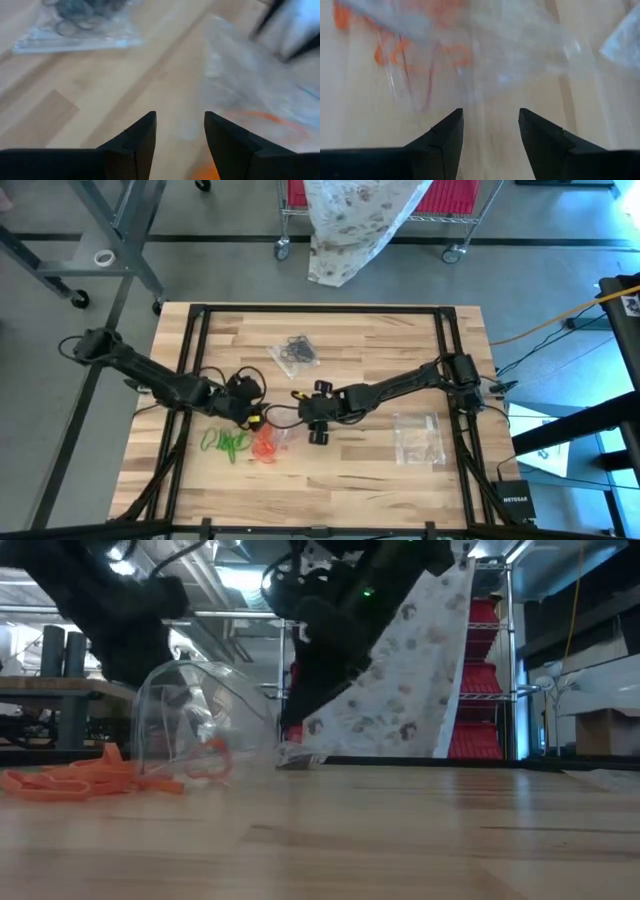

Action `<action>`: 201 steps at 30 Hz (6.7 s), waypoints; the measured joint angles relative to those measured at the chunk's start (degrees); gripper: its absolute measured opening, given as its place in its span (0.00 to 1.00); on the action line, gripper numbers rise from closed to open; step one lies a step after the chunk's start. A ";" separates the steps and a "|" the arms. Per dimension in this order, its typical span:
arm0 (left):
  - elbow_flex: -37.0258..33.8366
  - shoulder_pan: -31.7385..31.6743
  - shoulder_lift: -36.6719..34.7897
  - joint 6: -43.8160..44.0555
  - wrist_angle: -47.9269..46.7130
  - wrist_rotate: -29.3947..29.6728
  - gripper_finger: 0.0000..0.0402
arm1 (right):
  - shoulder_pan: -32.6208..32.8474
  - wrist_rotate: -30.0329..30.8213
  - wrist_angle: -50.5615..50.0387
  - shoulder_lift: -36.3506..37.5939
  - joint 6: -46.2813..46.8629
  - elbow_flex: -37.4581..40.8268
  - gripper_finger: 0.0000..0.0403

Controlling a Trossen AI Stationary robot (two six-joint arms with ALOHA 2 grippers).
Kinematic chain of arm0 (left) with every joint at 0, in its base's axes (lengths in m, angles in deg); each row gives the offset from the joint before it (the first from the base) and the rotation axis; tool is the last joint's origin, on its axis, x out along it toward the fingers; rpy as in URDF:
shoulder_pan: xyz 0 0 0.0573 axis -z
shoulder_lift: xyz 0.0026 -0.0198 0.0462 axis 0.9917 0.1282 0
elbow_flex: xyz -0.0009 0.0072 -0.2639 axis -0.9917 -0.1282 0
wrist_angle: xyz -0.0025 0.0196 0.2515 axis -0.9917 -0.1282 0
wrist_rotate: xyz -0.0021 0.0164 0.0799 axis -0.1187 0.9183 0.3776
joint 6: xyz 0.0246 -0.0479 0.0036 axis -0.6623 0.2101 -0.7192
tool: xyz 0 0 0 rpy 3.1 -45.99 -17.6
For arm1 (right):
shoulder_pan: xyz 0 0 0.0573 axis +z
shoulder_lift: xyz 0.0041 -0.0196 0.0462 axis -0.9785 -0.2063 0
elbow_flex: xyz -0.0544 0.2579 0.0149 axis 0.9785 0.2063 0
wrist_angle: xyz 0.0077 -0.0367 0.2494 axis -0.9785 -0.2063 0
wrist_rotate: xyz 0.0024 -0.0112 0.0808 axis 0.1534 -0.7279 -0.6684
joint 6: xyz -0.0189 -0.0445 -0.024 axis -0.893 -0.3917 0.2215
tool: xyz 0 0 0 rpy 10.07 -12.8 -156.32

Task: Sort rubber bands
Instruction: Put the orange rubber band into the transparent zip bag

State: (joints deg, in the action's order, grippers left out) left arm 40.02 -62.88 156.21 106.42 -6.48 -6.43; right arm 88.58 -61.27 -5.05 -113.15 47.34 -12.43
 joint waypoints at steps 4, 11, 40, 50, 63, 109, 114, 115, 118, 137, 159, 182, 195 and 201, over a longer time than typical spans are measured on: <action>1.75 5.74 -3.02 4.57 -3.84 -1.85 0.40 | 0.04 -0.39 -6.46 2.21 2.34 0.00 0.46; 2.81 18.97 -4.84 10.74 -3.31 -2.58 0.40 | 0.82 0.70 -6.65 3.86 9.26 -0.04 0.46; 7.19 20.61 15.63 -2.00 2.98 -9.75 0.40 | 10.97 25.81 22.23 2.90 24.67 18.60 0.46; 7.46 13.76 15.59 -11.01 -0.19 -12.22 0.40 | 13.33 25.03 24.58 2.88 29.40 21.64 0.46; 7.43 13.07 19.42 -18.30 3.59 -13.69 0.39 | 13.11 27.43 24.65 2.88 29.09 21.64 0.46; 17.70 9.86 19.94 -36.29 15.12 -8.70 0.01 | 13.13 31.46 24.51 2.87 27.82 21.03 0.46; 17.72 8.15 21.94 -39.52 13.38 -8.76 0.01 | 13.17 30.22 24.17 2.86 27.82 21.03 0.46; 17.72 7.94 22.34 -40.56 12.80 -8.82 0.01 | 13.17 29.97 24.17 2.86 27.82 21.03 0.46; 17.72 7.87 23.19 -44.10 10.98 -8.74 0.01 | 13.17 29.94 24.17 2.86 27.82 21.03 0.46; 18.04 7.89 22.42 -40.81 1.85 -2.00 0.01 | 13.15 29.92 24.32 2.83 27.82 21.07 0.46; 21.37 10.01 17.04 -34.67 -1.02 -1.76 0.01 | 12.39 25.06 30.57 2.82 27.90 21.09 0.46; 21.37 10.01 16.95 -33.53 -0.50 -1.78 0.01 | 4.49 17.93 45.53 -1.01 24.87 21.05 0.46; 21.37 9.86 16.95 -33.36 3.33 -1.80 0.01 | 3.31 18.37 47.16 -1.96 21.87 21.03 0.20; 21.36 9.86 16.95 -31.88 3.83 -1.78 0.01 | 3.29 18.53 47.10 -2.00 21.48 21.02 0.01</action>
State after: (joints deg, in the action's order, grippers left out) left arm 61.38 -53.03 173.15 74.54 -2.66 -8.21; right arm 91.88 -42.74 42.05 -115.15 68.82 8.59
